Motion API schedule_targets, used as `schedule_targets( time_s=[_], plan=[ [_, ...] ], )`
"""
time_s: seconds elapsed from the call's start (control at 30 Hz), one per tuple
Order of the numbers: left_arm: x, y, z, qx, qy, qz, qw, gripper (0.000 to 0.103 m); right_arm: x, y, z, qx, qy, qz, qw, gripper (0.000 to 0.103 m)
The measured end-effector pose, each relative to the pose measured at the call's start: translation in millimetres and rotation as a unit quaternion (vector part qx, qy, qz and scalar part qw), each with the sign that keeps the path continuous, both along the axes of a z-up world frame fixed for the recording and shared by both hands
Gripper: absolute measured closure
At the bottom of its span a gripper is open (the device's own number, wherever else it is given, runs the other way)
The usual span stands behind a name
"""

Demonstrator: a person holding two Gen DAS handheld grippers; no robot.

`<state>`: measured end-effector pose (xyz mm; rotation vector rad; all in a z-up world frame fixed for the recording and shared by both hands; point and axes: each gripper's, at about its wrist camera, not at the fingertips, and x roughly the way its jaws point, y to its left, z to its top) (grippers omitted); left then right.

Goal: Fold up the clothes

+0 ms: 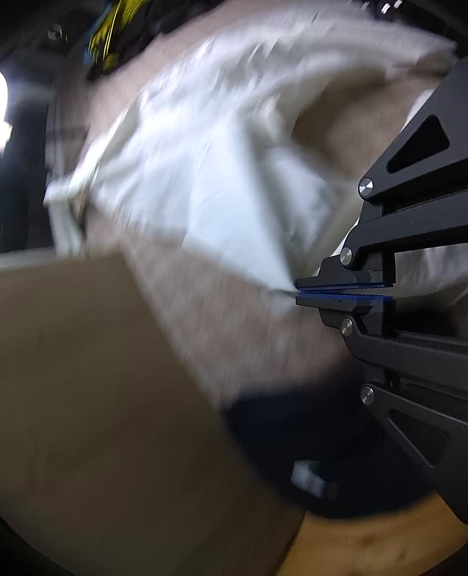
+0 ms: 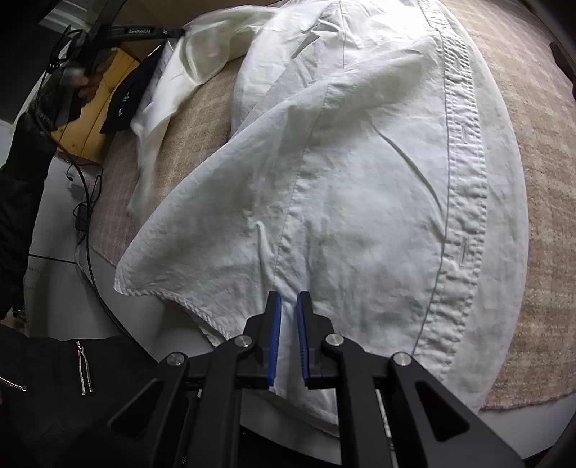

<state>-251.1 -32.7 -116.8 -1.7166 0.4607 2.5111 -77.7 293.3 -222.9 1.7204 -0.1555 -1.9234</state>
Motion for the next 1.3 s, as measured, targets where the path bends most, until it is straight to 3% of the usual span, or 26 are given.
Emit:
schedule_targets(
  time_s=[0.03,0.17,0.27,0.4,0.47,0.5,0.57,0.63,0.73,0.83,0.97,1.13,1.23,1.3],
  plan=[
    [-6,-5,-5,-0.003,-0.011,0.005,0.9999,0.101,-6,1,2,0.0,-0.001,0.0,1.0,0.093],
    [-1,-1,-16,-0.068,-0.017,0.005,0.9975,0.079,-6,3,5,0.006,-0.001,0.007,1.0,0.093],
    [13,4,-8,-0.084,-0.01,-0.008,0.9964,0.061,-5,2,3,0.012,0.001,0.013,1.0,0.093],
    [42,-7,13,-0.07,-0.004,-0.012,0.9974,0.061,-1,-4,1,0.034,0.006,0.016,0.999,0.093],
    [68,-9,25,-0.05,0.0,-0.008,0.9987,0.062,4,0,9,0.058,0.026,0.017,0.998,0.092],
    [86,-5,31,-0.018,-0.001,-0.012,0.9998,0.062,8,4,14,0.063,0.033,0.019,0.997,0.091],
    [124,7,38,0.065,-0.012,-0.03,0.9974,0.062,16,22,25,0.051,0.039,-0.003,0.998,0.078],
    [161,30,32,0.15,-0.043,-0.058,0.986,0.061,26,46,36,0.037,0.046,-0.042,0.997,0.067],
    [211,75,16,0.226,-0.086,-0.096,0.9655,0.061,37,92,41,0.022,0.035,-0.121,0.992,0.066],
    [244,111,3,0.292,-0.127,-0.099,0.9429,0.061,45,123,33,0.023,0.021,-0.164,0.986,0.066],
    [263,143,-7,0.312,-0.141,-0.092,0.9349,0.06,48,127,22,0.009,0.012,-0.165,0.986,0.066],
    [256,158,-32,0.299,-0.15,-0.047,0.9414,0.059,47,122,11,0.013,0.014,-0.126,0.992,0.066],
    [257,162,-44,0.283,-0.144,-0.033,0.9476,0.059,49,117,23,-0.042,0.024,-0.092,0.995,0.066],
    [260,161,-48,0.275,-0.141,-0.02,0.9508,0.059,46,107,21,-0.037,0.026,-0.064,0.997,0.066]
  ],
)
